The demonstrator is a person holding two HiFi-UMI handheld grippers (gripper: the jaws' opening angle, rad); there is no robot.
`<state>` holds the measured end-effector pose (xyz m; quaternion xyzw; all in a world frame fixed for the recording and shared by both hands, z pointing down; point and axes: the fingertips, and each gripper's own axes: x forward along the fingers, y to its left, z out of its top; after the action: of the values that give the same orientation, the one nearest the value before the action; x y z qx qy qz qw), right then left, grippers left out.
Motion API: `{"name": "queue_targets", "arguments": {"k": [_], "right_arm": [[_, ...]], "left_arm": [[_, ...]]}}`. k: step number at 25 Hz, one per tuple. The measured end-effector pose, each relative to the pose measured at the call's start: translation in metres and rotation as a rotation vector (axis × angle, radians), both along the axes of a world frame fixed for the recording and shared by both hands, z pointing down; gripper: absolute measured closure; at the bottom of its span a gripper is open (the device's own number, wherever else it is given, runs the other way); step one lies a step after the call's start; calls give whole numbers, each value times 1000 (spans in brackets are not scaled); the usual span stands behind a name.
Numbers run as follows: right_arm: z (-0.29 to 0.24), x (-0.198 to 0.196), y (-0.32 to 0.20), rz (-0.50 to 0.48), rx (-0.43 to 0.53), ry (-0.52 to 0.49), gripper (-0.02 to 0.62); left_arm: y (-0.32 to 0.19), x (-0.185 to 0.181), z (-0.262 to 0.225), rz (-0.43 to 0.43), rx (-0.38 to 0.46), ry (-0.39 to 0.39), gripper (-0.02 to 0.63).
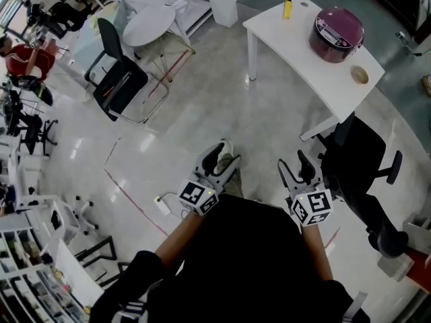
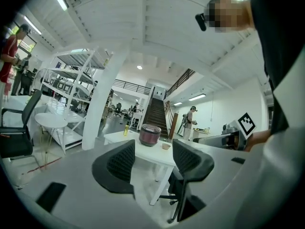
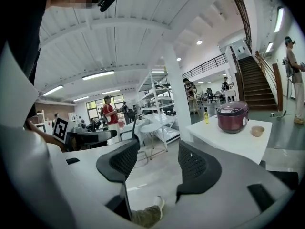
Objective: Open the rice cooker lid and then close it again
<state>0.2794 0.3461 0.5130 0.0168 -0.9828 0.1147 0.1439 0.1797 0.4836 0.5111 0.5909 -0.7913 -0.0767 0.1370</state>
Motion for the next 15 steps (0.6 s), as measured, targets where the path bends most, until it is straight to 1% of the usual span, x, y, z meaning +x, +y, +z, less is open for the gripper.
{"name": "queue_targets", "arguments": {"k": [2,5,6,9,10,15], "right_arm": [[1,-28,-10,20,-7,1,360],[-6,-74,-27,36,4,-3,359],[-8,-89,-32,34,30,5,359],[-16,-135,-43,17,151,47,359],[-18,-150,-46,15,165,55,359],[-27,-221,-53,21,99,55,360]], "left_arm": [[-14,-30,-1,19,16,3,382],[-37,-86,-13,37,48,-24,380],[-45,-106,-17,43,57,-30,380],[-65,-157,-27,63,62,-35,380],[-70,-171,-30,70,61,-35,380],[-82,-230,-33,86,69,-17,380]]}}
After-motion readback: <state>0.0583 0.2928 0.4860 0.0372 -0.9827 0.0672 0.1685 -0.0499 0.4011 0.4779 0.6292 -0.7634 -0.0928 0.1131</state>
